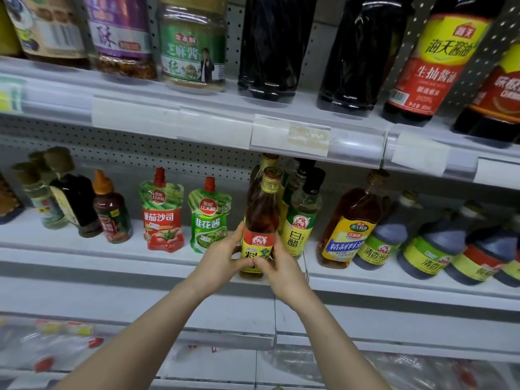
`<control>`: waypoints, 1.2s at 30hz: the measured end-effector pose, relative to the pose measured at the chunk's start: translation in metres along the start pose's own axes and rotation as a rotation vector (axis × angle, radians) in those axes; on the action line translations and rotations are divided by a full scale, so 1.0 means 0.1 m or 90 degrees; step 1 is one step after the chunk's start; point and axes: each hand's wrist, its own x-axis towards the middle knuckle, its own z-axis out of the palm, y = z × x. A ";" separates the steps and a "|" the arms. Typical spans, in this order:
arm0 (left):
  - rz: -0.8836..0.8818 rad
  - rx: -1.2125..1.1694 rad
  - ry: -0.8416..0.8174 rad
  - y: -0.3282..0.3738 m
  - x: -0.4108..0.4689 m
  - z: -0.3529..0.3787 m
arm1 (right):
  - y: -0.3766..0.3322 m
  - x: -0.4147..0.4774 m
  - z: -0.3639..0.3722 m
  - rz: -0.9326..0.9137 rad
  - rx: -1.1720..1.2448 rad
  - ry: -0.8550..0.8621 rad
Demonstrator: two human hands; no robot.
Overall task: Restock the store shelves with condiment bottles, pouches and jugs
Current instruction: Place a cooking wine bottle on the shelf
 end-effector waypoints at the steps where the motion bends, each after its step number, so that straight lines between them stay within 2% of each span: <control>1: -0.003 0.002 -0.003 0.00 0.01 -0.01 | -0.01 0.01 0.00 0.005 -0.001 -0.001; 16: -0.005 0.002 0.007 -0.05 0.24 -0.02 | -0.03 0.26 0.03 0.055 -0.018 0.026; 36: -0.102 0.070 0.052 -0.11 0.47 0.07 | -0.04 0.59 0.09 0.138 0.005 0.040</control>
